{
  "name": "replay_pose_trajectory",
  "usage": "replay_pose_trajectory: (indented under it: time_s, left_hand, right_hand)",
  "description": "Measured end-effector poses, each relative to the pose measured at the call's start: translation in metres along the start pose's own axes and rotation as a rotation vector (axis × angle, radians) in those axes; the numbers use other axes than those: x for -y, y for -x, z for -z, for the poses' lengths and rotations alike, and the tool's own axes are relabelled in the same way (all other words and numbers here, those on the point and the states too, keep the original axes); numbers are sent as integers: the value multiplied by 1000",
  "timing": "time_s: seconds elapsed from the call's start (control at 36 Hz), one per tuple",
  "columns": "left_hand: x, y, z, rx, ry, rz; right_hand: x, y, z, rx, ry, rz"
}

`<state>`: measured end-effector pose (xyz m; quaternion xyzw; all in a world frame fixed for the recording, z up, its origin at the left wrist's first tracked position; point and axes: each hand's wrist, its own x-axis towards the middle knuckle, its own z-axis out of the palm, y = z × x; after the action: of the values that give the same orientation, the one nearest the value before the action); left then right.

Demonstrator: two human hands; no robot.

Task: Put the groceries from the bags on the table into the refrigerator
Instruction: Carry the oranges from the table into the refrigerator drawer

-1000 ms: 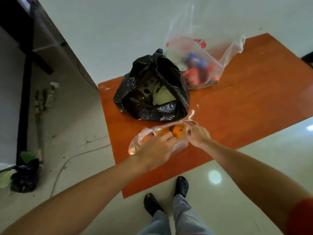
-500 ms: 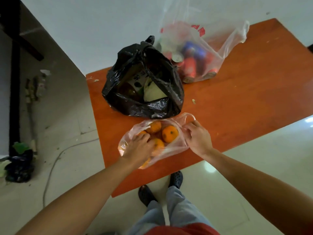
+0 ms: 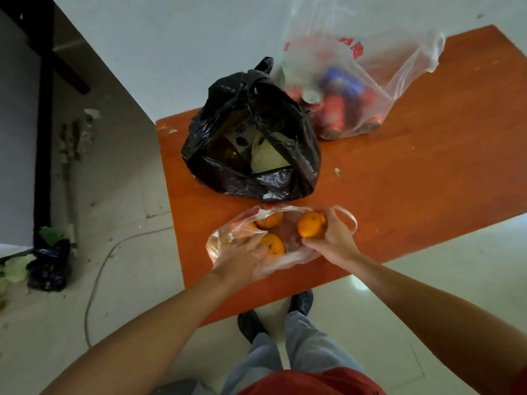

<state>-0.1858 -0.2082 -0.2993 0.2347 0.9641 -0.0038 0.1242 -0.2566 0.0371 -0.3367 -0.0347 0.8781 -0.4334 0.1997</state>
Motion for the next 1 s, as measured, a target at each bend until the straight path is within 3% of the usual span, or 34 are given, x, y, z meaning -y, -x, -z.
replay_pose_trajectory:
  time_s: [0.06,0.14,0.22,0.42,0.56,0.69,0.81,0.89,1.0]
  left_hand:
    - [3,-11,1,23,-11,25]
    - [4,-27,2,-10,60,-24]
    - [6,-44,9,69,147,-123]
    - [-7,-56,16,346,119,-185]
    - [-21,-43,2,376,96,-190]
    - [-19,-35,9,262,63,-178]
    - [-12,-27,34,80,86,-141]
    - [-6,-23,60,-43,87,-160]
    - [-8,-24,102,-131,54,-218]
  right_hand:
    - [-8,8,4,-89,-96,-49]
    - [-24,23,8,-153,51,-79]
    - [-39,35,5,-128,198,-4]
    - [-41,35,-3,-139,242,36]
    - [-31,33,-6,-95,191,-45]
    - [-9,31,8,-41,-51,-259]
    - [16,40,21,-86,-237,-235]
    - [41,54,32,-203,-172,-170]
    - [62,84,57,-339,112,-19]
